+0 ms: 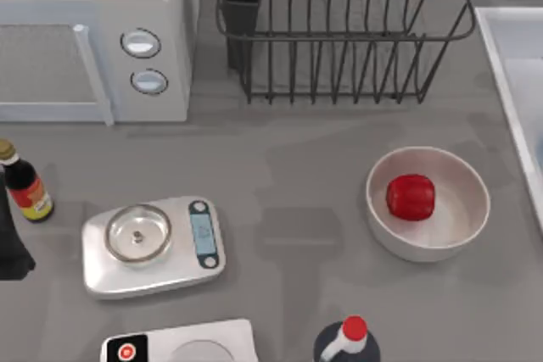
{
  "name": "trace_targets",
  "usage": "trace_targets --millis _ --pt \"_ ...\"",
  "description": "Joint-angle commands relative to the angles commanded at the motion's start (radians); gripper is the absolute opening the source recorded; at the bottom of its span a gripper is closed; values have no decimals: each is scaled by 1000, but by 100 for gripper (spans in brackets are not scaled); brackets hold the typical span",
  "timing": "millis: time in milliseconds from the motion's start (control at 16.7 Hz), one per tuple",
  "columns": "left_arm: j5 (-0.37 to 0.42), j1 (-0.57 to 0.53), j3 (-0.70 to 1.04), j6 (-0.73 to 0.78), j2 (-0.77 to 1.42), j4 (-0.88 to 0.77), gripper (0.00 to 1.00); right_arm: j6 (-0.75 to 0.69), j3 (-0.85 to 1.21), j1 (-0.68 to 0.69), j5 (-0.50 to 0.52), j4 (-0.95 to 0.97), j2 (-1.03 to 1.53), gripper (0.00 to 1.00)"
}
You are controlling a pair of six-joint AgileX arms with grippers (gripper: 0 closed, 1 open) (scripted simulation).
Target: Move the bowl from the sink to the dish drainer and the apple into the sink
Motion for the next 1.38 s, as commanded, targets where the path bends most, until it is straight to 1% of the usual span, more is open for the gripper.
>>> trace_targets --millis 360,540,720,960,1380 --pt "0 0 0 0 0 0 100 -27 469 -127 25 -240 453 100" --pt "0 0 0 0 0 0 100 -20 663 -198 48 -320 618 100" --pt "0 0 0 0 0 0 100 -6 813 -262 71 -373 721 100" --pt "0 0 0 0 0 0 100 9 918 -311 90 -404 782 100" --pt "0 0 0 0 0 0 100 10 921 -310 91 -402 786 100"
